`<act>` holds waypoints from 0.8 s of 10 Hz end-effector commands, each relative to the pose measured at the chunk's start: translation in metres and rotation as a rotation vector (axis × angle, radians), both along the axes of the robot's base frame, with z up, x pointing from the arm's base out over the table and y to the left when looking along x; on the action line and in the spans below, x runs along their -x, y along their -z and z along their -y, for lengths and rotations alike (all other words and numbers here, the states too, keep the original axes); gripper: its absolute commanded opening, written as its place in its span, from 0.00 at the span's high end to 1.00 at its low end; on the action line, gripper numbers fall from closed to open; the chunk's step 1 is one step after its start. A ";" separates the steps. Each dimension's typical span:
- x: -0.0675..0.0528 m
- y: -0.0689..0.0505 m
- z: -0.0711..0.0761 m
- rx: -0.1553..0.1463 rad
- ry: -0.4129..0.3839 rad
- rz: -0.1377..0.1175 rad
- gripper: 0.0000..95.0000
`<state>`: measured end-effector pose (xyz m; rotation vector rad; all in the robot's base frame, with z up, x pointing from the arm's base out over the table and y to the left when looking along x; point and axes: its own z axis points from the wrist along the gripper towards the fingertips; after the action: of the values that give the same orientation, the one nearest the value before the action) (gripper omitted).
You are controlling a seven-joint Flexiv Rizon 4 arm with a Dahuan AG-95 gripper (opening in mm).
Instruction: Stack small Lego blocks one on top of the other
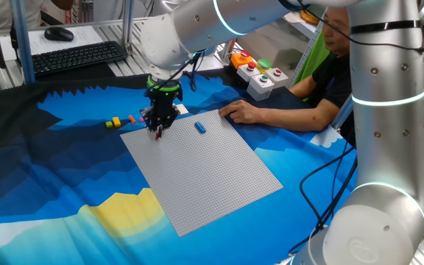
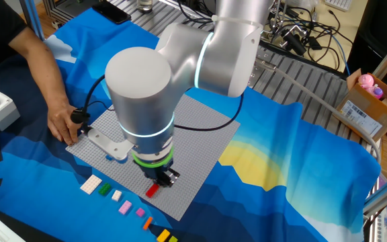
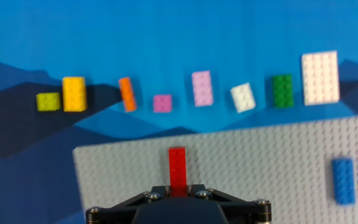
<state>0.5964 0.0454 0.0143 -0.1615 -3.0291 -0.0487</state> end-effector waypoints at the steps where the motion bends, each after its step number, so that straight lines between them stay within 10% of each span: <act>1: 0.014 -0.003 -0.004 0.008 0.011 -0.002 1.00; 8: 0.035 0.005 -0.006 0.021 -0.031 -0.010 1.00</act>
<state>0.5635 0.0517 0.0074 -0.1157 -3.0201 -0.0148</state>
